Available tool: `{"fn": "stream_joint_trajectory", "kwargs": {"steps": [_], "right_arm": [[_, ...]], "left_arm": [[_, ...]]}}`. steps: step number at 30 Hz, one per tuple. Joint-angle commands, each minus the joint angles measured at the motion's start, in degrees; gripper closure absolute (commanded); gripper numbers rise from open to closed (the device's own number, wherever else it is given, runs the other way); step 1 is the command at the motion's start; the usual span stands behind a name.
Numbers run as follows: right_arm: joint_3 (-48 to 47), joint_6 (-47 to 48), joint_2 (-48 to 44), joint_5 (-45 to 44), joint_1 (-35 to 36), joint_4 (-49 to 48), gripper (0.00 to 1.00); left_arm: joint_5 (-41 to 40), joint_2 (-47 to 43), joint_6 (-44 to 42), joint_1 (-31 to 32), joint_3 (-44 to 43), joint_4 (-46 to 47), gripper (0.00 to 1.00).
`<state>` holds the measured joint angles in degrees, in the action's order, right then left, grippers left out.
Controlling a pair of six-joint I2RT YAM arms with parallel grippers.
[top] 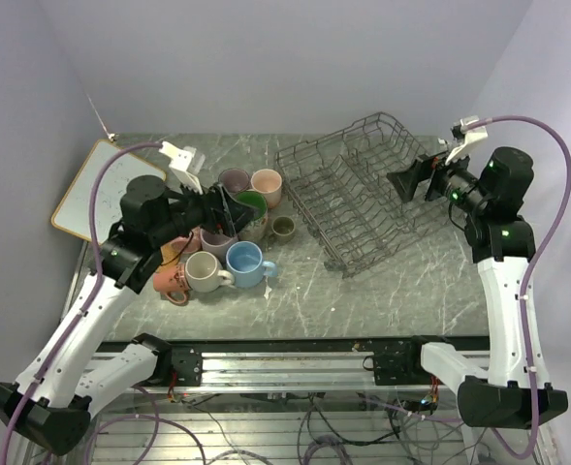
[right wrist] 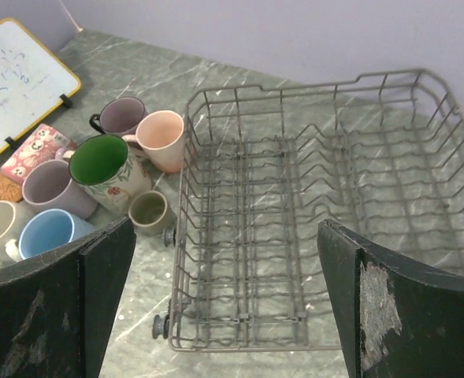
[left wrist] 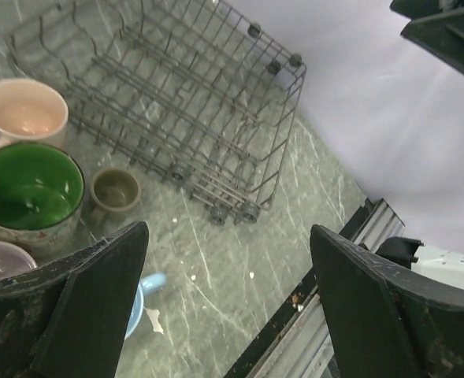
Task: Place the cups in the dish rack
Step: Pick up the cup at the center of the board.
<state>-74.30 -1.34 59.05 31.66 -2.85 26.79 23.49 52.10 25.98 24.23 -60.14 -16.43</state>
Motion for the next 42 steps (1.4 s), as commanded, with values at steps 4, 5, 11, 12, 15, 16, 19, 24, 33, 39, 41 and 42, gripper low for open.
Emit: {"fn": "stream_joint_trajectory", "kwargs": {"steps": [4,5,11,12,15,16,19,24,33,39,41,42], "right_arm": [[3.22,-4.05,-2.07,2.30,-1.23,-5.19,0.01],[3.20,-4.22,-2.09,2.41,-1.29,-5.36,0.01],[2.36,-3.43,-2.17,3.81,-1.59,-6.73,0.00],[2.32,-2.68,-2.18,5.13,-1.60,-7.10,0.01],[3.17,3.82,-1.98,15.43,-1.46,-8.31,0.00],[3.63,6.47,-1.97,18.89,-1.28,-8.46,0.00],[6.81,7.11,-1.99,26.18,-1.20,-11.70,0.00],[11.92,6.95,-1.24,31.91,-1.19,-15.15,0.00],[16.61,10.06,-1.46,30.69,-0.54,-14.13,0.00],[16.63,10.42,-1.98,27.77,0.71,-13.86,0.00],[17.81,9.79,-1.96,27.80,0.95,-14.61,0.00],[18.32,9.63,-1.90,27.67,1.21,-14.84,0.00]], "left_arm": [[-3.75,-0.73,2.92,4.26,4.97,7.57,0.06],[-3.98,-0.68,3.18,4.62,5.24,7.87,0.06],[-4.56,-0.66,5.15,5.72,5.92,11.15,0.06],[-4.41,-0.73,5.76,5.82,6.56,12.37,0.06],[-3.18,-0.63,7.44,6.05,8.08,15.55,0.06],[-4.13,-0.43,7.70,6.35,8.13,15.19,0.06],[-20.21,0.78,3.87,16.37,4.76,7.04,0.06],[-51.83,7.89,1.14,40.82,-0.64,1.71,0.06],[-58.02,14.86,0.79,41.92,-0.30,-0.54,0.06],[-45.10,16.08,0.27,30.34,1.23,-6.99,0.06],[-42.31,16.66,-0.93,28.05,1.06,-9.90,0.12],[-41.77,17.14,-1.57,27.37,0.56,-11.95,0.14]]}}
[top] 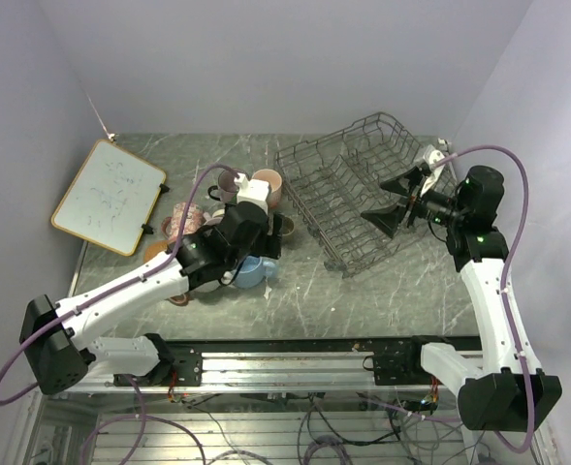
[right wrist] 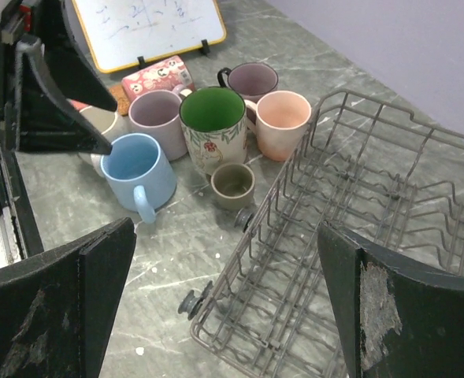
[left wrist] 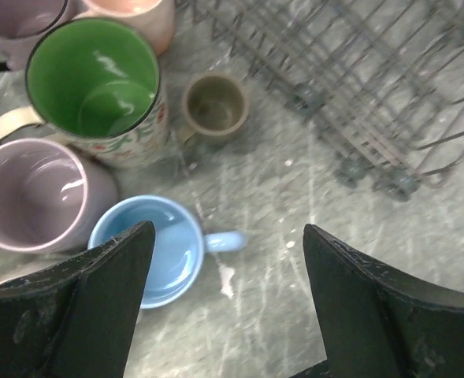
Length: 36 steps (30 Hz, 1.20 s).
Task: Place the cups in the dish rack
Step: Pick up the cup at the center of the board.
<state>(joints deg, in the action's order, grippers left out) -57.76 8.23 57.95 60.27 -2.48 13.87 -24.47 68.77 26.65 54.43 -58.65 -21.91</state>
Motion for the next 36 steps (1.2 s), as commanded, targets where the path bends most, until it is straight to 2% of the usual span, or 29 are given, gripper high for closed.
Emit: {"fn": "stream_joint_trajectory", "kwargs": {"steps": [1,3,6,17,19,21,23,27,28,30,32,36], "right_arm": [[1.99,-0.02,-0.75,-1.09,1.02,-2.10,0.00],[2.25,-0.30,-0.49,-1.34,1.41,-2.50,0.00],[2.30,-0.38,-0.05,-1.21,1.93,-2.53,0.00],[3.65,-1.11,0.48,-1.69,2.45,-4.30,0.00],[3.79,-1.20,0.65,-2.01,2.45,-4.44,0.00],[3.79,-1.07,0.96,-2.36,2.45,-4.31,0.00],[3.79,-0.91,1.17,-2.69,2.42,-4.12,0.00],[3.79,-0.89,1.63,-2.79,2.42,-4.11,0.00],[3.79,-0.93,1.65,-2.79,2.46,-4.11,0.00],[3.87,-1.01,1.81,-2.79,2.40,-4.26,0.00],[3.88,-1.06,2.09,-2.64,2.44,-4.22,0.00],[3.88,-1.15,2.40,-2.44,2.55,-4.24,0.00]], "left_arm": [[6.59,0.99,-3.33,-3.15,-1.61,-8.38,0.14],[7.41,2.52,-5.80,-3.64,-2.88,-12.52,0.16],[10.67,4.71,-12.46,-3.73,-3.02,-15.22,0.12],[16.78,11.00,-32.07,-5.83,-1.96,-13.72,0.08],[20.29,13.33,-33.69,-7.35,-2.62,-14.33,0.15],[25.10,16.51,-35.49,-9.29,-4.22,-16.57,0.31],[26.42,19.98,-35.96,-9.97,-6.46,-20.38,0.39],[26.38,21.50,-38.28,-10.70,-6.39,-22.19,0.41],[26.97,21.23,-38.67,-10.91,-6.06,-21.94,0.44],[27.85,20.89,-39.18,-11.27,-5.71,-21.45,0.56],[28.81,21.23,-39.41,-11.39,-5.60,-20.91,0.61],[30.83,22.22,-39.52,-11.58,-5.59,-19.97,0.62]]}}
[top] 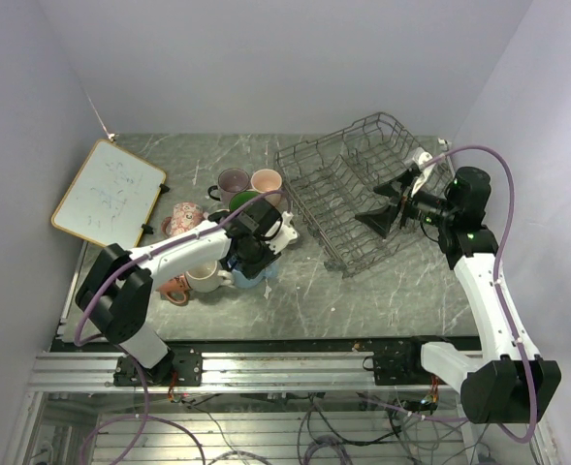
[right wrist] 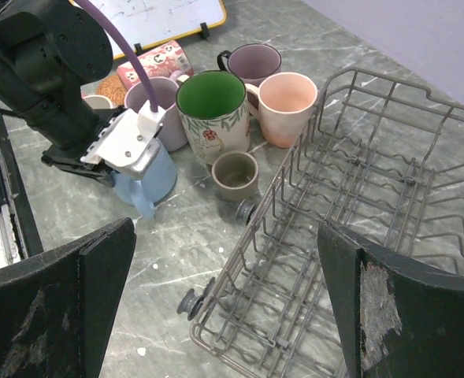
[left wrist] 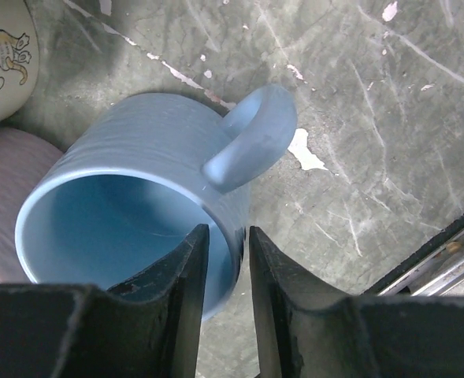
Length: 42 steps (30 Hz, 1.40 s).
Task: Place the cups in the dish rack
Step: Pick up the cup at the center of the board.
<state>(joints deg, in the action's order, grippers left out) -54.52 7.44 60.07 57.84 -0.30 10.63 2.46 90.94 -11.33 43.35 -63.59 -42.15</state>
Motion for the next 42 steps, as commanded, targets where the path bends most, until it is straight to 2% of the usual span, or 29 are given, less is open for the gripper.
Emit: {"fn": "stream_joint_trajectory", "kwargs": {"steps": [1,7,13,16,20,28,32,35,38,42], "right_arm": [[0.65,-0.41,0.34,0.05,0.38,-0.98,0.00],[0.73,-0.96,0.64,0.87,0.47,-1.29,0.00],[0.65,-1.55,0.84,1.93,0.56,-1.31,0.00],[0.56,-1.64,0.74,2.02,0.56,-1.24,0.00],[0.84,-2.42,0.29,2.80,0.55,-1.83,0.00],[0.98,-2.58,-0.89,3.59,0.56,-2.27,0.00],[0.63,-2.55,-1.03,5.24,0.42,-1.96,0.00],[1.17,-5.01,-1.54,10.17,0.38,-4.15,0.00],[1.73,-10.55,-2.22,15.49,0.38,-8.72,0.00],[-1.16,-22.80,-1.49,23.17,0.59,-14.41,0.00]], "left_arm": [[4.14,0.30,-1.50,-0.55,-0.66,0.39,0.60],[4.74,0.05,-1.51,-1.15,-0.10,1.33,0.54],[4.34,-0.37,-1.35,-1.52,1.63,2.65,0.55],[4.65,0.38,-1.37,-1.60,1.98,2.72,0.62],[4.64,-0.13,-1.50,-1.61,1.26,2.71,0.92],[7.82,-8.98,4.03,-0.97,-0.94,7.07,0.93],[7.57,-15.63,8.55,0.66,1.63,12.68,0.93],[5.26,-21.34,11.58,4.19,4.92,18.88,0.93],[0.90,-28.50,13.17,8.39,10.03,28.41,0.93],[-6.78,-37.16,11.19,12.68,19.15,44.38,0.93]]}}
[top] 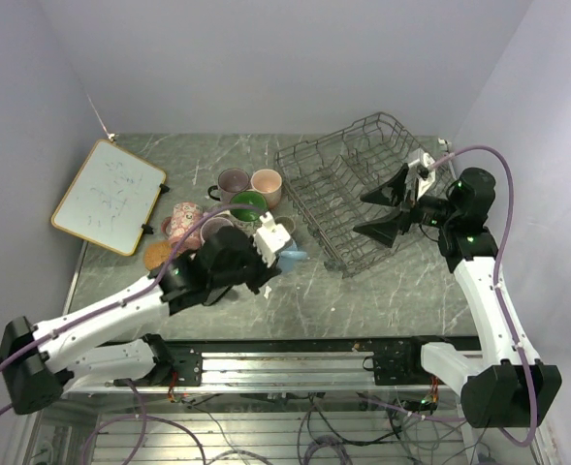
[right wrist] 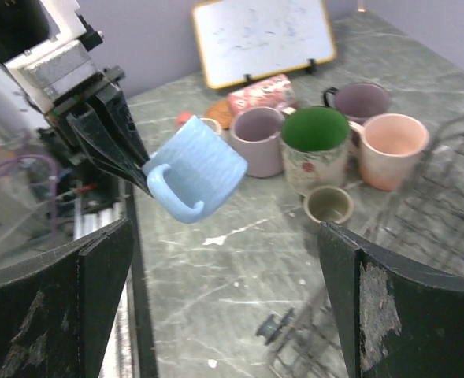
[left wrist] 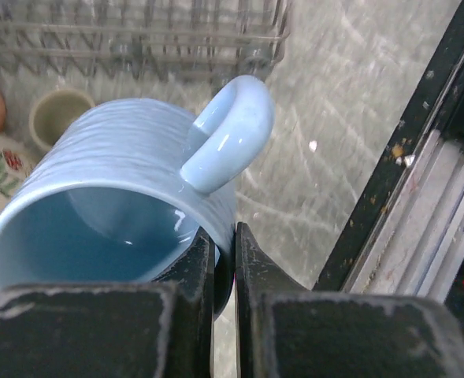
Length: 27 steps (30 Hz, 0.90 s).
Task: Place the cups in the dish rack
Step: Pick up the cup at the center of the board, then turn the cup upside down in the dish rack.
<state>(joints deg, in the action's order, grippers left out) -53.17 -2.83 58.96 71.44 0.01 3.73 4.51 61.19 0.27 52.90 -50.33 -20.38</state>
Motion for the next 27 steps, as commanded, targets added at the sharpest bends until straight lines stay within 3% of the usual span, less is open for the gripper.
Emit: {"fn": "stream_joint_trajectory", "kwargs": {"steps": [1,6,10,14,18,27], "right_arm": [[-3.55,-16.04,0.27,10.68,0.69,-8.43,0.00],[-7.69,-27.54,2.77,11.13,4.18,-4.64,0.00],[-5.58,-38.61,2.83,9.59,8.17,-8.68,0.01],[-4.54,-48.19,4.11,8.32,9.98,-10.82,0.02],[-1.78,-49.78,5.18,7.52,10.65,-9.20,0.02],[4.06,-56.75,6.71,4.67,14.29,-14.12,0.06]], "left_arm": [[-10.42,-9.52,-1.58,3.76,8.35,26.58,0.93],[-8.91,-16.78,-13.77,3.99,17.89,47.28,0.93],[-5.62,-16.22,-26.24,3.98,21.08,59.23,0.93],[-3.57,-12.16,-36.65,4.01,19.49,62.59,0.93],[-3.54,-7.69,-45.39,3.96,16.87,63.74,0.93],[0.81,-1.00,-50.28,4.05,8.95,62.95,0.93]]}}
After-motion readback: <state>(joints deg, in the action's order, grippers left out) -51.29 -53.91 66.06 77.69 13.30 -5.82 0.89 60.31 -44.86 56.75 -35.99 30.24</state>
